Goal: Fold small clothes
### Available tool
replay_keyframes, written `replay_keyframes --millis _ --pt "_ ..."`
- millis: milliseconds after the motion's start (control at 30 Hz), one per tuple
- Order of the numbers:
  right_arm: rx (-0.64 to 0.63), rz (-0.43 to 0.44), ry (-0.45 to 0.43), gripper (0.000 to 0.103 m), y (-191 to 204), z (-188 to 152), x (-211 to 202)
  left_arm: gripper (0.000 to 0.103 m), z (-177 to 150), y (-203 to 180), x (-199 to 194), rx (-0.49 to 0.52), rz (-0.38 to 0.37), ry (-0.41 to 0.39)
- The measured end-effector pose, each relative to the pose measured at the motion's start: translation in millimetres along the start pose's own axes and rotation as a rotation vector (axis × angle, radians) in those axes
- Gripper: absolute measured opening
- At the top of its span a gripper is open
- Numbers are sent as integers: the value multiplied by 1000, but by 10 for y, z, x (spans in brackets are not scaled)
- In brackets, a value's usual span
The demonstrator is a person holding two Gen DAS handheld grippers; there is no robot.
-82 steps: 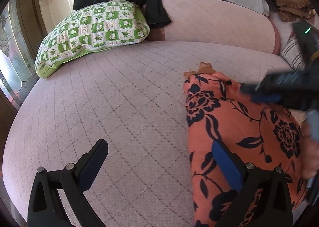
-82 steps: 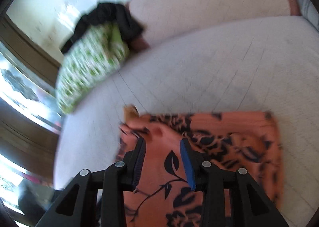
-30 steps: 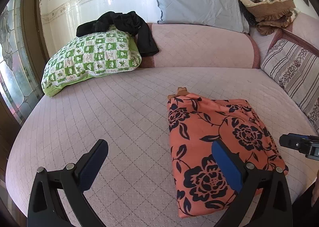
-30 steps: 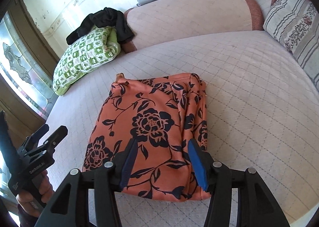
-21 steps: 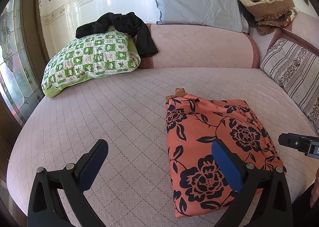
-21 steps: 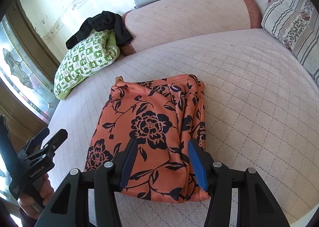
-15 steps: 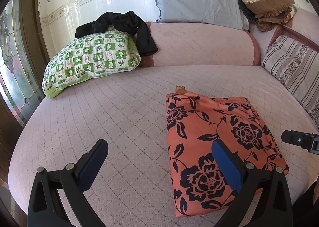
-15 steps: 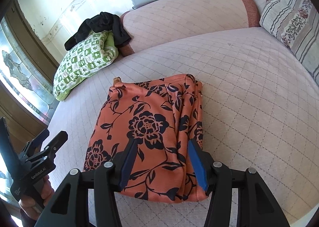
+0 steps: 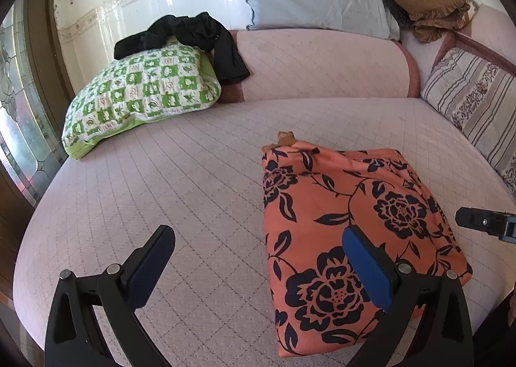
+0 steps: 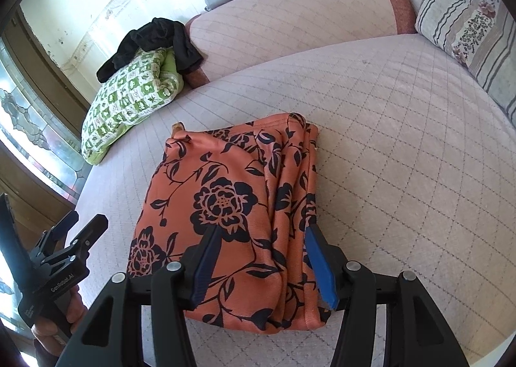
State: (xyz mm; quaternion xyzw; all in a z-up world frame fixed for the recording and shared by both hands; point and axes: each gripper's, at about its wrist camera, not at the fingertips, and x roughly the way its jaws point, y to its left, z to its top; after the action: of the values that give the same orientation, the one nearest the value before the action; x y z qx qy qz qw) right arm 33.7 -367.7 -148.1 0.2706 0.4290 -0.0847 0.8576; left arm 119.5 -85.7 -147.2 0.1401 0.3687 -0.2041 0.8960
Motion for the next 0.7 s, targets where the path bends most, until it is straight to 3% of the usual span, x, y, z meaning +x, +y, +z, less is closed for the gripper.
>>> replay_keyframes --millis 67,167,300,500,600,700 --pt "15 26 18 61 -47 26 50 103 -7 0 87 -8 -55 32" --pt "100 60 77 62 -258 113 219 103 -22 43 396 -57 -234 161" --pt "258 122 123 62 -643 208 399 103 -32 162 724 -133 -344 253" --pt "367 190 193 64 -905 223 660 103 -5 345 990 -275 -528 353" --pt "384 247 221 67 -944 239 802 103 -33 347 1108 -301 -593 405" --pt "387 303 233 69 -915 289 912 102 -76 281 1239 -303 -613 445"
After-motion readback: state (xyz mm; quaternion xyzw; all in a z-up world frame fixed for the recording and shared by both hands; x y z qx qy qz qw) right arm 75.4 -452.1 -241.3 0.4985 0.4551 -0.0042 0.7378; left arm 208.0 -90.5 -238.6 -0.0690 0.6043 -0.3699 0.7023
